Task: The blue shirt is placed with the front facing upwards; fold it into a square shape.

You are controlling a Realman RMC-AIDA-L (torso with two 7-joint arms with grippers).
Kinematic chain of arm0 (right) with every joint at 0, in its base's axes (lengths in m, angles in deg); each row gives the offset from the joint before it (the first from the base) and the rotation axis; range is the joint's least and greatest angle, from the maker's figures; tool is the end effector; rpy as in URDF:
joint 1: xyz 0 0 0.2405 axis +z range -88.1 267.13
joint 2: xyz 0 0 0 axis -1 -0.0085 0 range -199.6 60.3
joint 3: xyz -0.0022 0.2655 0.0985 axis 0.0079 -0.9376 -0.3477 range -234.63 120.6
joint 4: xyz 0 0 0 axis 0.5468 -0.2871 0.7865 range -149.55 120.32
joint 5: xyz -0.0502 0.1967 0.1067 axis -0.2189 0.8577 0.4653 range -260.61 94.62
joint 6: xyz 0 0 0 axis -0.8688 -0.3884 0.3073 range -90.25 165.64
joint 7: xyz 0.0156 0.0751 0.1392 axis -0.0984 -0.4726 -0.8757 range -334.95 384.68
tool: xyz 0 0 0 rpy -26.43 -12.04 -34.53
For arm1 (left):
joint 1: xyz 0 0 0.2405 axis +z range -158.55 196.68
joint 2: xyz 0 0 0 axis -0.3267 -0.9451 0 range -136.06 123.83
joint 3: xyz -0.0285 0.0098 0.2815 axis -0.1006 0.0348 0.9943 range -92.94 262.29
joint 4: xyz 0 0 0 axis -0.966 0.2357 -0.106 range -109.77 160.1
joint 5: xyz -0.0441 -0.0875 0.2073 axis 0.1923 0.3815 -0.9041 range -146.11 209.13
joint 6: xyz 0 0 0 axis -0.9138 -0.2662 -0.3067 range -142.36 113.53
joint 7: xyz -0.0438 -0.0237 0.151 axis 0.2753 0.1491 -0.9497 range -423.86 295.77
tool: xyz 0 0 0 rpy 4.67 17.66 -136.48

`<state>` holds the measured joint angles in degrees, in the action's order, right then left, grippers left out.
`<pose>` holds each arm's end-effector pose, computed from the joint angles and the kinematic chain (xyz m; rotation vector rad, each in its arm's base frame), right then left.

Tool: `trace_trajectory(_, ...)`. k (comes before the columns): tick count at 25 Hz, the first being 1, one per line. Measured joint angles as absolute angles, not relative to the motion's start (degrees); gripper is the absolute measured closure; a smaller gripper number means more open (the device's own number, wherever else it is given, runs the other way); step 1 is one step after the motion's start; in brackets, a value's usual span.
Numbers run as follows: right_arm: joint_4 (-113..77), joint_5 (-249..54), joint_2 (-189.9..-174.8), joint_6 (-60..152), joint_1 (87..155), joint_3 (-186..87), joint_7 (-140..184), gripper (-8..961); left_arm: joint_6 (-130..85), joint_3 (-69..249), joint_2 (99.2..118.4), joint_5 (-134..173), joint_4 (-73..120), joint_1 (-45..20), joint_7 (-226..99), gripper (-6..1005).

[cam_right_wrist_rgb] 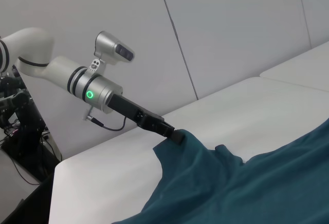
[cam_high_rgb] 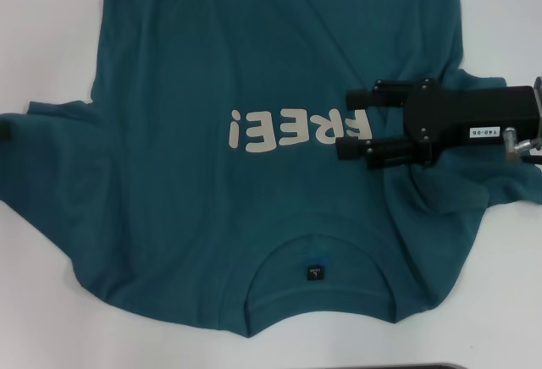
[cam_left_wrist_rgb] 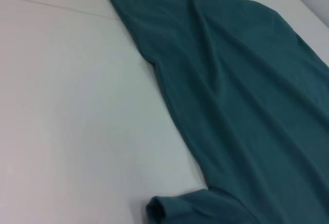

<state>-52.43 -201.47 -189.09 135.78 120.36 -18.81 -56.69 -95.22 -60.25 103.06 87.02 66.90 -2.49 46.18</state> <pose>0.2774 0.3412 -0.0299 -2.8761 0.6604 0.7631 -0.4101 0.3396 0.0752 -2.2211 -1.3885 -0.3656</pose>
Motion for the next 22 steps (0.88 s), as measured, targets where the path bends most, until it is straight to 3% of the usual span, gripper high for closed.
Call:
trace_trajectory(13,-51.8,-201.5,-189.09,135.8,120.4,-18.6,-56.7,40,-104.6,-63.4,103.88,87.7,71.4,-3.0,49.9,996)
trace_trajectory(22,-51.7,-201.5,-189.09,135.8,120.3,-18.6,-56.7,40,-107.1,-64.6,106.63,87.7,71.5,-5.5,52.2,997)
